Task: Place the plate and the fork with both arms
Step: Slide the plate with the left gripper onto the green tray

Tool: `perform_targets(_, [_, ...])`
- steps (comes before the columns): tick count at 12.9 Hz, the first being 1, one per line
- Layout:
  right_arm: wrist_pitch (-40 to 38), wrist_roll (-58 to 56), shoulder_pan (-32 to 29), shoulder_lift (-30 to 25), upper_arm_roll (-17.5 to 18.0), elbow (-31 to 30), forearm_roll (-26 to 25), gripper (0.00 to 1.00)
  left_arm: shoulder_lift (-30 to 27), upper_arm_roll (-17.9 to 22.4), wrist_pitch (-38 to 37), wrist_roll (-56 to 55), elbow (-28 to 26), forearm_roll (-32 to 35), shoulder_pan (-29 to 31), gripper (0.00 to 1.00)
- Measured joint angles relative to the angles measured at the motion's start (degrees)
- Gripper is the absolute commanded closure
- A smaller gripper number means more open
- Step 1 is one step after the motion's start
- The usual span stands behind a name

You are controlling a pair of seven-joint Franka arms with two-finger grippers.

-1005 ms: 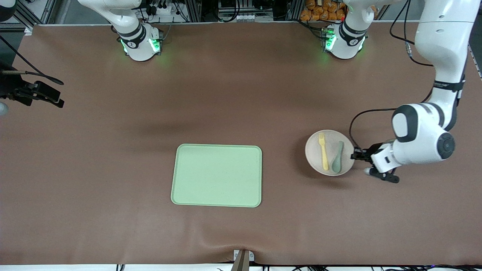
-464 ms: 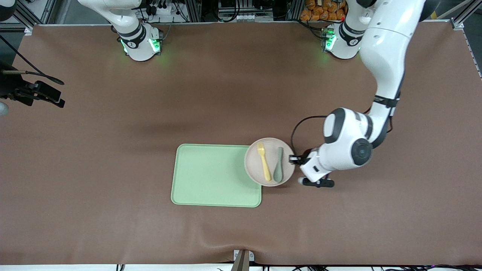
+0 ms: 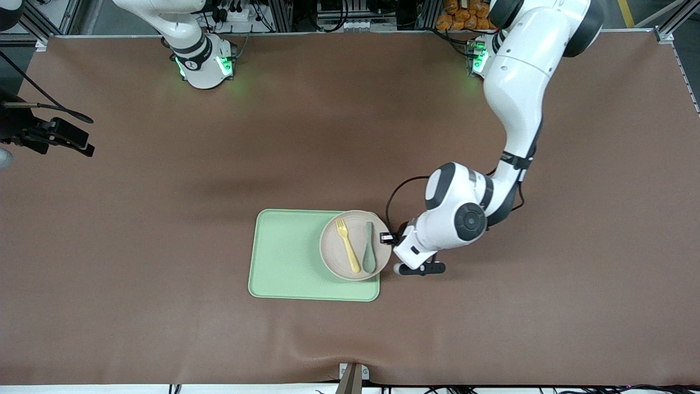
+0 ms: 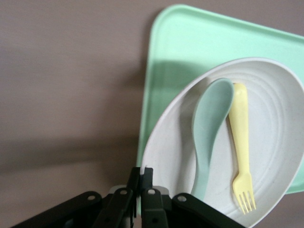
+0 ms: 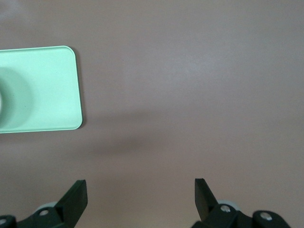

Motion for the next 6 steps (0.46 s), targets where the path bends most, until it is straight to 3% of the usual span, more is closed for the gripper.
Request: perform_targets(6, [-0.11, -0.34, 0.0, 0.73, 0.39, -0.05, 0.23, 0.0, 3.19, 0.04, 3.92, -2.09, 1.02, -1.09, -4.14, 1.0])
